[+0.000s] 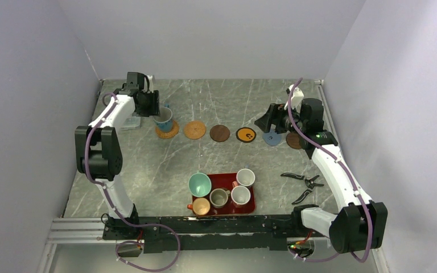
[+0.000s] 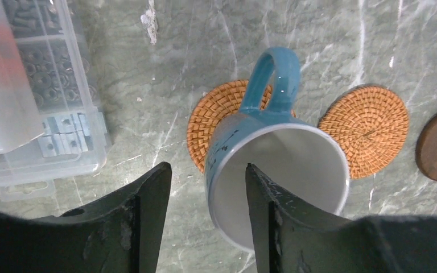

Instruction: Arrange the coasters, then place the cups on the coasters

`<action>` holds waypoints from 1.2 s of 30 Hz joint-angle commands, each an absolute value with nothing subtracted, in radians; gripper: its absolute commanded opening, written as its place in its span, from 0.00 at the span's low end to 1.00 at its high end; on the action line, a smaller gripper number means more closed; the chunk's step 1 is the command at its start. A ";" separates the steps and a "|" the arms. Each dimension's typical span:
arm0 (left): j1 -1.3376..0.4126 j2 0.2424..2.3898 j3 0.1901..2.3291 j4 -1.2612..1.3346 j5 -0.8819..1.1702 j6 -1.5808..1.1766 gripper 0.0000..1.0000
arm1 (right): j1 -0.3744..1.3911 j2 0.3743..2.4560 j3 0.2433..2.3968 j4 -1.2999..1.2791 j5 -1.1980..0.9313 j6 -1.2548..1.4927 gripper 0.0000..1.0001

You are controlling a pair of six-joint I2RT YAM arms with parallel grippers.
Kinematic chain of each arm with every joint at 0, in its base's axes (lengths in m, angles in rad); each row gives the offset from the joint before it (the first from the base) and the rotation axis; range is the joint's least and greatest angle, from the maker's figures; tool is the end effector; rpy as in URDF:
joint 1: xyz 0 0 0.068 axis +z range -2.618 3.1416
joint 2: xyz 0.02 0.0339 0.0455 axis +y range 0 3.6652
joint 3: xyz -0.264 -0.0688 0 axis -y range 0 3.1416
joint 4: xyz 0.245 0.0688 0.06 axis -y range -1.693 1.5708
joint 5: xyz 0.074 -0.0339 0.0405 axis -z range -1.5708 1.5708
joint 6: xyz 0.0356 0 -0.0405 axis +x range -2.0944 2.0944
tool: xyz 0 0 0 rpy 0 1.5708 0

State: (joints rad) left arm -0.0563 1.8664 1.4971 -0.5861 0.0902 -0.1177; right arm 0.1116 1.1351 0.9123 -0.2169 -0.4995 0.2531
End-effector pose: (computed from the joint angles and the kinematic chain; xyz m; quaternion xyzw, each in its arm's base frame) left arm 0.4094 -0.0263 0.2442 -0.0156 0.9520 -0.0691 0.2977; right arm 0.2525 0.0455 0.3124 -0.0743 0.8254 0.2994 0.4728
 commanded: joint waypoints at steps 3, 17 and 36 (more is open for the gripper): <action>-0.060 1.678 1.484 -0.518 0.096 -0.136 0.70 | 0.129 1.123 0.936 -0.270 -0.518 0.200 0.84; -0.062 1.265 1.142 -0.352 0.017 -0.140 0.80 | 0.445 1.193 0.967 -0.530 -0.242 0.188 0.82; -0.063 1.237 1.138 -0.370 -0.009 -0.115 0.80 | 0.627 1.235 0.899 -0.779 -0.037 0.340 0.65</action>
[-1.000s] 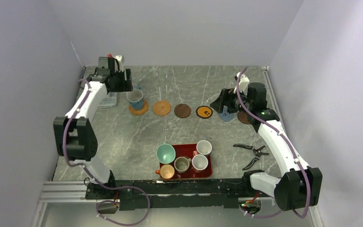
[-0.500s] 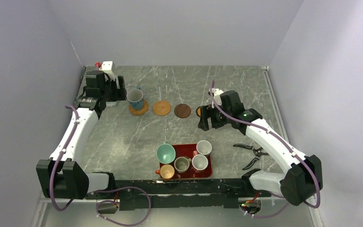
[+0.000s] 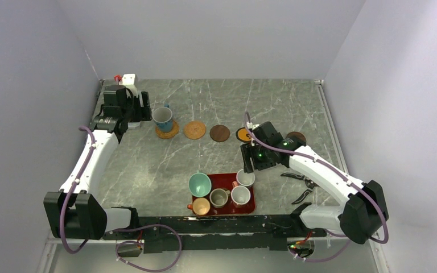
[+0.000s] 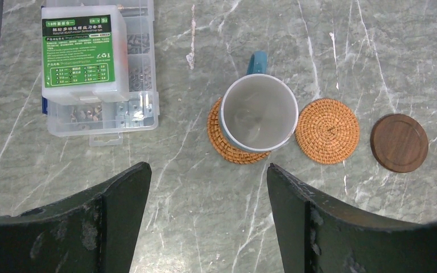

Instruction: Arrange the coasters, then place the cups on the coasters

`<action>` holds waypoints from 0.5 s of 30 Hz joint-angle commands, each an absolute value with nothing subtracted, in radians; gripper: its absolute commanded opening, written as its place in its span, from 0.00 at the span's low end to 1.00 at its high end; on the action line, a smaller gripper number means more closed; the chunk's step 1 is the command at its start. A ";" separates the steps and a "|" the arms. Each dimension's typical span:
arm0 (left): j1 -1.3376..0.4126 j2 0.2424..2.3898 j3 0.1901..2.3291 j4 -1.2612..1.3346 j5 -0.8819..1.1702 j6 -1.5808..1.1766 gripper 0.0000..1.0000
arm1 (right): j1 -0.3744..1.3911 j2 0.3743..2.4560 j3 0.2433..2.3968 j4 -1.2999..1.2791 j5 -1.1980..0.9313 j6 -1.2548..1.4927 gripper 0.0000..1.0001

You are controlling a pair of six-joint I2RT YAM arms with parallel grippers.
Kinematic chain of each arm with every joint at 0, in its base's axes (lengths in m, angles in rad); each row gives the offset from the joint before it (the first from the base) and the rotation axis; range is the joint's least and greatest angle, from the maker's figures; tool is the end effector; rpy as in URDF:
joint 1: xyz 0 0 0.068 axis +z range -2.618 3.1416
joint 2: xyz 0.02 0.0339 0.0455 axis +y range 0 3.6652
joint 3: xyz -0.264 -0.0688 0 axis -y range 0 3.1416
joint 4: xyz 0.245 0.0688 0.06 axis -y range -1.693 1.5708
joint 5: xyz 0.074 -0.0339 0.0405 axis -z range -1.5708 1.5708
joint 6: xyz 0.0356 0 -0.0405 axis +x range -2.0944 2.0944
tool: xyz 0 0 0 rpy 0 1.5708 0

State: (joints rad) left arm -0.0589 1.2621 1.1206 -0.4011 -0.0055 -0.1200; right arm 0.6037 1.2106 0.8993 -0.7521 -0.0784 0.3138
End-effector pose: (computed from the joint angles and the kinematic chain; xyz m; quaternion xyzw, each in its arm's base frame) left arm 0.2842 -0.0166 0.3333 -0.0279 0.8703 -0.0415 0.4900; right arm 0.1892 0.1339 0.2469 -0.1494 0.9557 0.1451 0.2081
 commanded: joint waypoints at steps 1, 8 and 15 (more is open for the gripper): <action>-0.063 1.237 1.138 -0.370 -0.009 -0.115 0.80 | 0.634 1.243 0.898 -0.778 -0.035 0.341 0.64; -0.063 1.241 1.140 -0.371 -0.009 -0.115 0.80 | 0.668 1.298 0.882 -0.759 -0.007 0.360 0.49; -0.063 1.245 1.138 -0.372 -0.011 -0.116 0.79 | 0.677 1.310 0.898 -0.740 0.023 0.351 0.22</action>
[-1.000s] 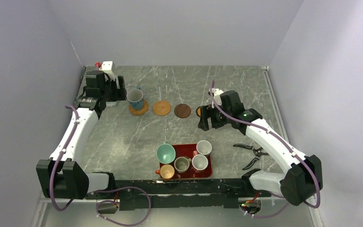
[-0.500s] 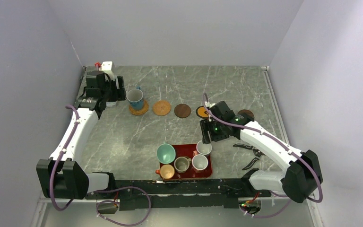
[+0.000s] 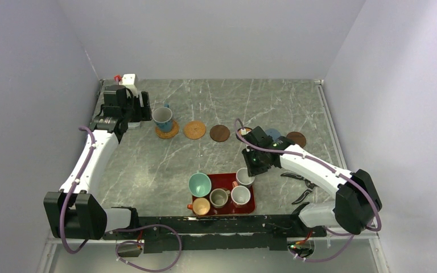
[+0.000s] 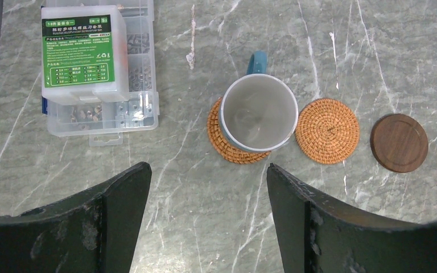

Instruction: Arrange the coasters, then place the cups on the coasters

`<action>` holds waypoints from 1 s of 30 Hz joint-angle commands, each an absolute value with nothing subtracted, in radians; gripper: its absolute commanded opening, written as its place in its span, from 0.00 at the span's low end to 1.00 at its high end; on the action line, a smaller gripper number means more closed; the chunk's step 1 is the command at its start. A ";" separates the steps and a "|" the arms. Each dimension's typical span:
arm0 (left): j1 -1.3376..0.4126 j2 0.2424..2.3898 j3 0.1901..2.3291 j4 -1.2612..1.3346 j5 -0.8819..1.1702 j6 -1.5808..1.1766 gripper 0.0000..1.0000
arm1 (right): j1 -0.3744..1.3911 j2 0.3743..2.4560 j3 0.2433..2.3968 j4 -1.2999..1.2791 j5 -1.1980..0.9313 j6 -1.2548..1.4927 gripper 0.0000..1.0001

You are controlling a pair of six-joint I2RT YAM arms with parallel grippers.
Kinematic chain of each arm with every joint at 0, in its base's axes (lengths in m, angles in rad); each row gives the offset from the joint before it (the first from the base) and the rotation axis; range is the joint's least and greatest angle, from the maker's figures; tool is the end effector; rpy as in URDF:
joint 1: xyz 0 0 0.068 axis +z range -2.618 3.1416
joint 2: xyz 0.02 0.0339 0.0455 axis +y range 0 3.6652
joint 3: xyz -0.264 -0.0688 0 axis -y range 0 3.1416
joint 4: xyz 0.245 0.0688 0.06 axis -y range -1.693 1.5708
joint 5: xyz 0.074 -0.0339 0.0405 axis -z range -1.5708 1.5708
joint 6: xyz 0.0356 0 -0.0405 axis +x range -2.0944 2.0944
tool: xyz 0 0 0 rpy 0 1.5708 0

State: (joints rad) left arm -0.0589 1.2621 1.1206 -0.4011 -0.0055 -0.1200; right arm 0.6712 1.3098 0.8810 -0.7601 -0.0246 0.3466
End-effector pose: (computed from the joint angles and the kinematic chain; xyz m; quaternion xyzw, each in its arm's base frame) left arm 0.2842 -0.0166 0.3333 -0.0279 0.8703 -0.0415 0.4900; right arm 0.1878 0.1502 0.2196 -0.1609 0.9685 0.1030 0.1598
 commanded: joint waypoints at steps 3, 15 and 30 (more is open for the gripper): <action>-0.063 1.246 1.137 -0.371 -0.012 -0.115 0.79 | 0.679 1.299 0.916 -0.749 0.033 0.344 0.12; -0.063 1.219 1.130 -0.365 -0.036 -0.108 0.79 | 0.678 1.162 1.017 -0.732 0.052 0.245 0.00; -0.063 1.190 1.117 -0.346 -0.021 -0.119 0.79 | 0.682 1.193 1.208 -0.536 -0.214 0.059 0.00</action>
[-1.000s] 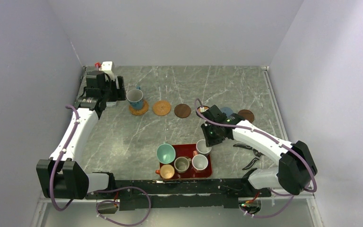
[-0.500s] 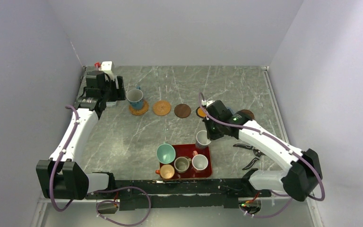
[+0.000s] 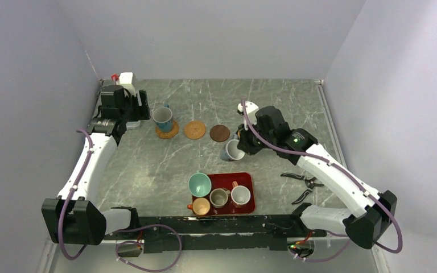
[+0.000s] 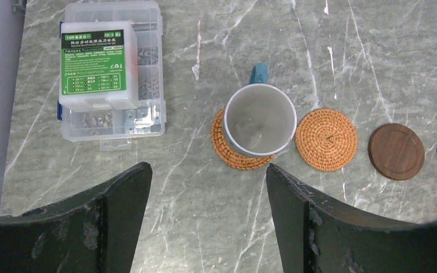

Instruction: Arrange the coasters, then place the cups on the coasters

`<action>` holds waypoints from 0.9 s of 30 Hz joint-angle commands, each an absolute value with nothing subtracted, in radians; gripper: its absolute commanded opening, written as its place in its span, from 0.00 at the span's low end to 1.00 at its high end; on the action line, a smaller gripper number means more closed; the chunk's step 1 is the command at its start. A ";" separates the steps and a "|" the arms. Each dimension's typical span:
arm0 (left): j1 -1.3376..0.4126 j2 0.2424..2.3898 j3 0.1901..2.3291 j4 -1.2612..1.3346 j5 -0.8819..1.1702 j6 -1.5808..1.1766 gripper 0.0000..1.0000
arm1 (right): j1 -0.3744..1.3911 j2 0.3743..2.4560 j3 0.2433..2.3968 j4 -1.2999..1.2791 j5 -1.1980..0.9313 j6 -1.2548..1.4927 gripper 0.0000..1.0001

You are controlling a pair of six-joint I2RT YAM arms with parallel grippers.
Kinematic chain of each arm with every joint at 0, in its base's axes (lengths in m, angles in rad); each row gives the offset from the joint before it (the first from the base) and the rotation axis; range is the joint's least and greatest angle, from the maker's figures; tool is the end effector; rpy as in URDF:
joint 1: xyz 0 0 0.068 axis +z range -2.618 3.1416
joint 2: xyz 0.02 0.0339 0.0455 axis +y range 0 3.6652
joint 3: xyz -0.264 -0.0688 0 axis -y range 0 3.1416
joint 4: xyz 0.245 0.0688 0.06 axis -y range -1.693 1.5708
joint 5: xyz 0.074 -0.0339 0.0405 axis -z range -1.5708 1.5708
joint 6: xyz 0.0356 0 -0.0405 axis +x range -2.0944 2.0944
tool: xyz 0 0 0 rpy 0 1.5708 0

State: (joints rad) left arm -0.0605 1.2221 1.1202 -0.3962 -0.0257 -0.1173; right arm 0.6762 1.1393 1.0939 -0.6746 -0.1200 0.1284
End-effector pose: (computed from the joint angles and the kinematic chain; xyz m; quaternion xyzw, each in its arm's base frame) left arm 0.2755 -0.0158 0.3440 -0.0310 0.8590 -0.0344 0.5099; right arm 0.1839 0.1531 0.3300 -0.2698 0.8686 0.2115 0.3577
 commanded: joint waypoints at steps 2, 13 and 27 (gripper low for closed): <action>-0.063 1.190 1.118 -0.345 -0.016 -0.122 0.79 | 0.683 1.244 1.267 -0.522 -0.235 0.034 0.00; -0.063 1.176 1.120 -0.344 -0.016 -0.124 0.79 | 0.695 1.525 1.514 -0.453 -0.292 -0.132 0.00; -0.072 1.173 1.117 -0.339 -0.014 -0.127 0.79 | 0.698 1.754 1.604 -0.426 -0.470 -0.462 0.00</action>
